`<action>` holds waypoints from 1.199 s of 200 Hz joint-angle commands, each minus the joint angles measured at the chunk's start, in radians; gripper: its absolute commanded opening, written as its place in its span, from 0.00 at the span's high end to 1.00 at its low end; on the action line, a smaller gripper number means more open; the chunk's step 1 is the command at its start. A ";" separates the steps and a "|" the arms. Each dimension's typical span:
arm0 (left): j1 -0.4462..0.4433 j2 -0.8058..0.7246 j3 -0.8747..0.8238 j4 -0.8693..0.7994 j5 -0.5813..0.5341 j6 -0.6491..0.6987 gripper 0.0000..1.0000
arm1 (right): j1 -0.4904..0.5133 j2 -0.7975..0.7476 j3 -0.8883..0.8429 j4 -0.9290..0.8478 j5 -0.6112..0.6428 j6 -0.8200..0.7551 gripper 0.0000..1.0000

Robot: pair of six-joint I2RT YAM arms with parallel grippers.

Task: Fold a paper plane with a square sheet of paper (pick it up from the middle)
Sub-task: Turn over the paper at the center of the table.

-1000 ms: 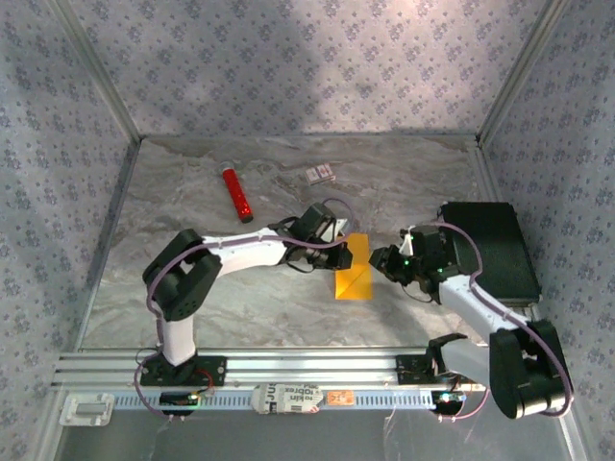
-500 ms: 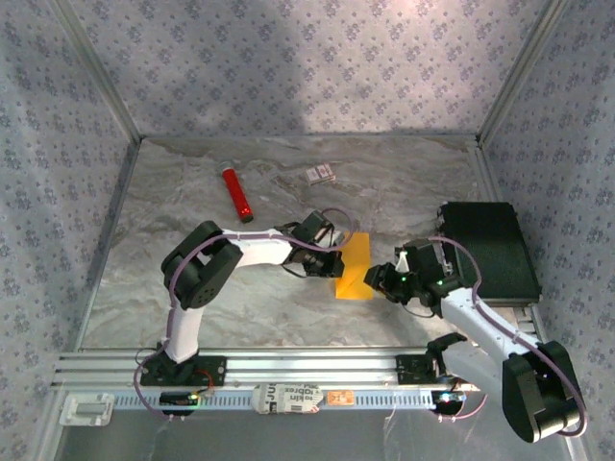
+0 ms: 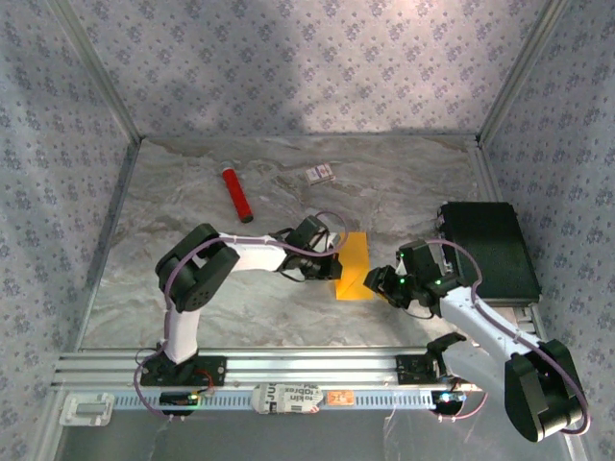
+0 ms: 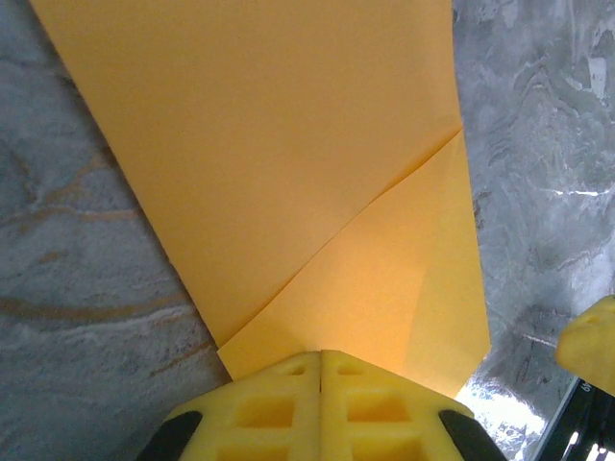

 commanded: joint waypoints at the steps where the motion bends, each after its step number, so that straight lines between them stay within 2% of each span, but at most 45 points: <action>1: -0.011 0.002 -0.045 -0.081 -0.046 -0.033 0.95 | 0.006 0.010 0.039 -0.054 -0.015 -0.013 0.51; 114: -0.014 0.005 -0.034 -0.088 -0.038 -0.041 0.96 | 0.012 0.093 0.076 -0.062 -0.057 -0.022 0.51; 174: -0.012 -0.004 -0.031 -0.108 -0.040 -0.034 0.96 | 0.017 0.248 0.129 0.008 -0.086 -0.042 0.54; 240: -0.008 -0.002 -0.026 -0.105 -0.046 -0.032 0.96 | 0.032 0.308 0.143 -0.054 0.003 -0.049 0.54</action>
